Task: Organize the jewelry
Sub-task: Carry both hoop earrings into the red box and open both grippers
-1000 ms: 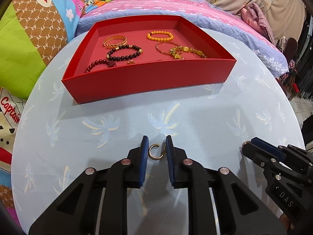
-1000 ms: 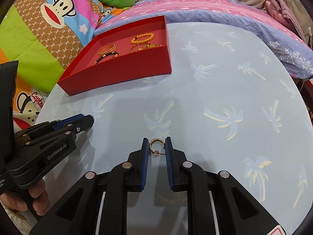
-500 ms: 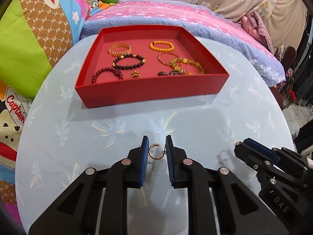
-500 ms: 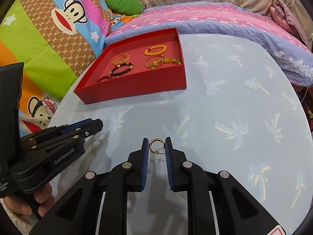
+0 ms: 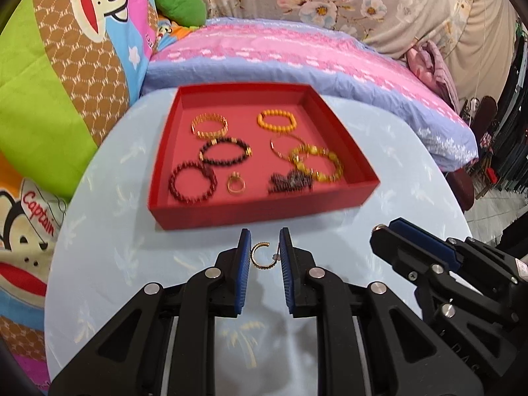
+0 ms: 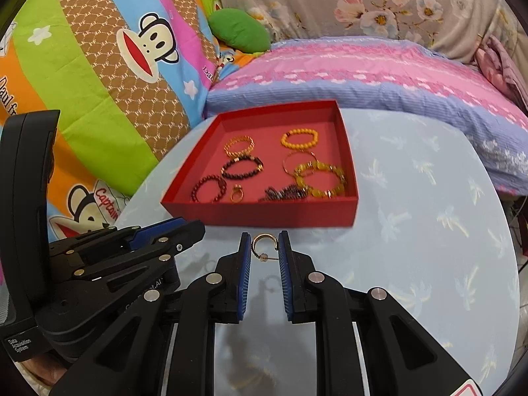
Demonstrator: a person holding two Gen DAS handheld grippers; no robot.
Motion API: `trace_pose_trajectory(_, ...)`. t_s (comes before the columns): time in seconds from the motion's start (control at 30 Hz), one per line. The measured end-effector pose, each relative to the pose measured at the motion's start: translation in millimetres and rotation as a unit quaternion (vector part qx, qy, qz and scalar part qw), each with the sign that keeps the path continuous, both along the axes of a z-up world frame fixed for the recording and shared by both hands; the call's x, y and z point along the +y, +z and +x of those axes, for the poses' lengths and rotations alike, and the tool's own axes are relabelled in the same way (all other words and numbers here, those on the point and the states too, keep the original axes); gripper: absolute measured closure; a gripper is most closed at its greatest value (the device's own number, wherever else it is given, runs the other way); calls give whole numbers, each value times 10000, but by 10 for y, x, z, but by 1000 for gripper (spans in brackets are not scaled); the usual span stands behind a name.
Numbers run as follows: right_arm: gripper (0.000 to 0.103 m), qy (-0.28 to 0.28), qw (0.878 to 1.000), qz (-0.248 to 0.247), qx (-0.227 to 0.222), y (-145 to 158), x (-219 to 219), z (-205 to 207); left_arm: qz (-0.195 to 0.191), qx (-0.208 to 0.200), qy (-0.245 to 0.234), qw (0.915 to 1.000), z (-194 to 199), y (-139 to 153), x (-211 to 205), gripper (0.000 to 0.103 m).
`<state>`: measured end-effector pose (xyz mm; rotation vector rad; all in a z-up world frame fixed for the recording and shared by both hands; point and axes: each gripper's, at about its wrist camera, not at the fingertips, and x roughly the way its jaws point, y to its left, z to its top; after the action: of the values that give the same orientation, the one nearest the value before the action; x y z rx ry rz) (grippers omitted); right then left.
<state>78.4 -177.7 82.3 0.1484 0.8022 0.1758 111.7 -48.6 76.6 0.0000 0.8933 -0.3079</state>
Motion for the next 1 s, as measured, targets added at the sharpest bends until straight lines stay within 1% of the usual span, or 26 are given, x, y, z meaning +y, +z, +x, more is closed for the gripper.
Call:
trace_pose_trajectory(0.23,87,29,9998,-131,-178,113,60,337,-11,-210,94,9997,306,160,7,86)
trace_pose_trajectory(0.43,87,3,9994,-233,-271,169,71,708,5,-326,130,9994,610,211,-21,86)
trace_pose_trajectory(0.77,87,-121,9993,-248,-243,141,21,1359,113,-364,222,9990,1220,157,-78,86)
trace_pose_trajectory(1.0,87,-224,9993,-277,-129,13,-18,1747,179,-291,300,9990,1565,38,-95,86)
